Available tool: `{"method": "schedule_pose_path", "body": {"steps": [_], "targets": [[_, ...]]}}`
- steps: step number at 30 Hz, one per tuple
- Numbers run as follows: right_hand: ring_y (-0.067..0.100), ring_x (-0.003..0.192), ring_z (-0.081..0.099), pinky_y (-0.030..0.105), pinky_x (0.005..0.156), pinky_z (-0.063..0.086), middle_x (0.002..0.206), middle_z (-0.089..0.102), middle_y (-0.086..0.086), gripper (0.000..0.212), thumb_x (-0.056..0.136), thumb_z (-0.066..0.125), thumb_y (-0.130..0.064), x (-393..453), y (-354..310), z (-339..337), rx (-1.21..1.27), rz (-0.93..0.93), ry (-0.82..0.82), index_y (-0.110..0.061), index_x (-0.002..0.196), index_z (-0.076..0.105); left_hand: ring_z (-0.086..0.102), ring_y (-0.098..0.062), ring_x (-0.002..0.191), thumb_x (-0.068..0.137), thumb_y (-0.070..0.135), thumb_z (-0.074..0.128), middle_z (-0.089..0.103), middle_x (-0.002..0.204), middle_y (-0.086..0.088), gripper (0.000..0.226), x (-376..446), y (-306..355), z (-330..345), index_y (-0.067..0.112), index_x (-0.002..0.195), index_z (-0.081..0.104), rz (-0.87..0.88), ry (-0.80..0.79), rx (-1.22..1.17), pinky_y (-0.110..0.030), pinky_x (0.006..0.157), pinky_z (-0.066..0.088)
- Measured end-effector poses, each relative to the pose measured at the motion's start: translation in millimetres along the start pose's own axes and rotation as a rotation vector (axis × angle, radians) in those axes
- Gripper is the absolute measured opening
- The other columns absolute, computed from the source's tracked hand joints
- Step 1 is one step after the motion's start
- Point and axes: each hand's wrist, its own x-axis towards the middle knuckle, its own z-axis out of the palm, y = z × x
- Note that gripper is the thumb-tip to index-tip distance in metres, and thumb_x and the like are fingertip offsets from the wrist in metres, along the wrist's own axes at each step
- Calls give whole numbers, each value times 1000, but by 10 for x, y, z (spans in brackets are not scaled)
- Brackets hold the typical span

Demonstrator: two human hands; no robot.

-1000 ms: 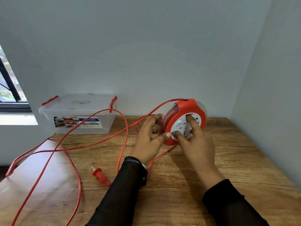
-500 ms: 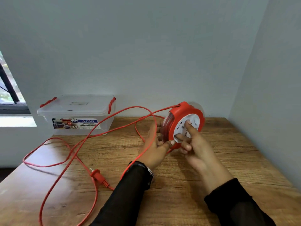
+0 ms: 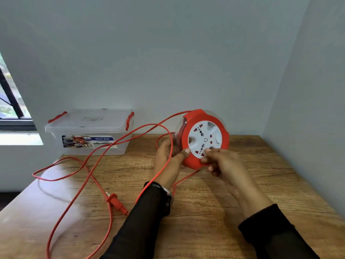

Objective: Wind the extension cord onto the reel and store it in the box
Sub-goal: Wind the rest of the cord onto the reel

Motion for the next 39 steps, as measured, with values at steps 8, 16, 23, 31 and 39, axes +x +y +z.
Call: {"method": "schedule_pose_path", "body": {"steps": [8,16,23,31,39], "targets": [[16,111,51,25,72,53,132,41,2,42,87,60,-15,-90,34,-5,-998,-771,111,-38,122,56,68,-17,98,81,5,71,67,109,-7,35,68,87,-134,24,109,62,16,-89,70,-36,82,59],[31,125,34,44,102,34,144,37,10,57,91,53,-19,33,135,-21,-1357,-716,8,-45,139,36,60,-14,109,71,26,72,59,119,5,52,67,131,-222,32,121,58,131,-179,358,-42,92,55],[38,108,47,46,86,38,121,60,13,62,71,75,-19,43,80,-33,-1325,-800,143,-40,125,55,60,-17,98,73,26,73,56,111,5,51,23,130,-127,41,118,53,172,-113,352,-42,85,58],[31,94,59,40,83,44,100,69,8,56,82,65,-43,23,97,-65,-1098,-784,313,-35,134,46,65,-30,100,68,36,72,64,113,-8,47,16,61,-41,56,107,56,150,-116,239,-51,84,57],[26,95,64,28,68,49,110,68,4,66,83,59,-55,-64,106,11,-853,-606,327,-31,141,38,65,-23,101,77,16,71,64,112,-9,50,-6,32,34,58,100,56,151,-123,165,-46,86,58]]}}
